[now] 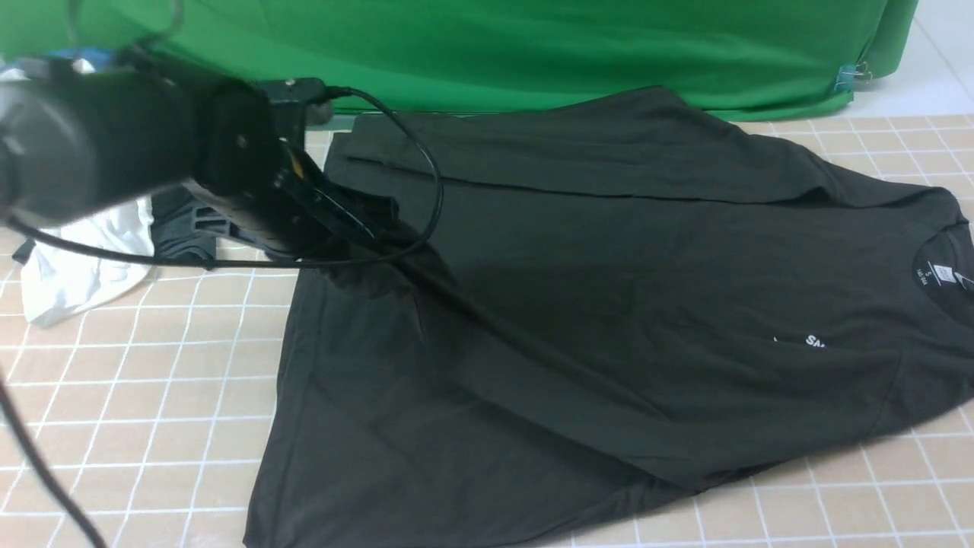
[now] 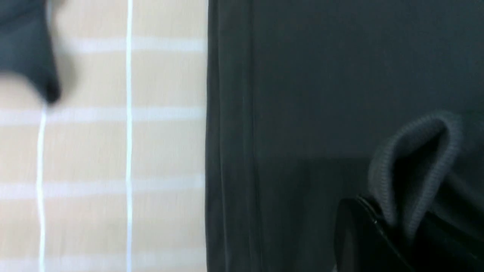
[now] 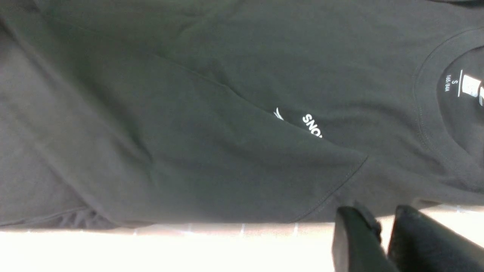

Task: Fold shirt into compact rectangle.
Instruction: 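Fold the left side of the black T-shirt inward over its body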

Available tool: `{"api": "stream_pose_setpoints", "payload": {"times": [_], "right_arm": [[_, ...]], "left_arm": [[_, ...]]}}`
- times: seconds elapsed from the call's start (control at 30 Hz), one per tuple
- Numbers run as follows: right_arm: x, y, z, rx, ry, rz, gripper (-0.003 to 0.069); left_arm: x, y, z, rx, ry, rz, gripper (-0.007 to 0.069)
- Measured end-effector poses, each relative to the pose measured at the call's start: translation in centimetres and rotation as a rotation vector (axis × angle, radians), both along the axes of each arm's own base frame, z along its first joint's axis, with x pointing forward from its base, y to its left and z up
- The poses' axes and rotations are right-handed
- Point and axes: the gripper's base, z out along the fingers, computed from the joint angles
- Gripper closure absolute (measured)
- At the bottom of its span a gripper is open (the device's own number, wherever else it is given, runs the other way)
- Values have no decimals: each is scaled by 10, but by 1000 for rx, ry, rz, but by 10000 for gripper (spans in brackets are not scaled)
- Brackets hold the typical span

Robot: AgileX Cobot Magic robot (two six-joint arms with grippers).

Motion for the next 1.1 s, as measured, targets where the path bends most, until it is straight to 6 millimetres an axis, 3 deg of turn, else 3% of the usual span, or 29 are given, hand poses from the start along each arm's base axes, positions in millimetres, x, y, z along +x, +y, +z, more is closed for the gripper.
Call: {"api": "stream_pose_setpoints", "payload": {"times": [0.13,0.37,0.47,0.6,0.83,1.1], "right_arm": [[0,0,0,0,0,0,494],[0,0,0,0,0,0,494],[0,0,0,0,0,0,494],[0,0,0,0,0,0,489],[1,0,0,0,-7,-1,480],[1,0,0,0,-8,-1,471]], "left_arm": [[13,-3,-2,15,-20,-12,584],[23,4,37,45,82,64,584],[31,12,43,26,155,93,584],[46,18,31,-7,215,86,584],[73,17,-14,62,315,35,584],[91,17,-14,98,244,22,528]]}}
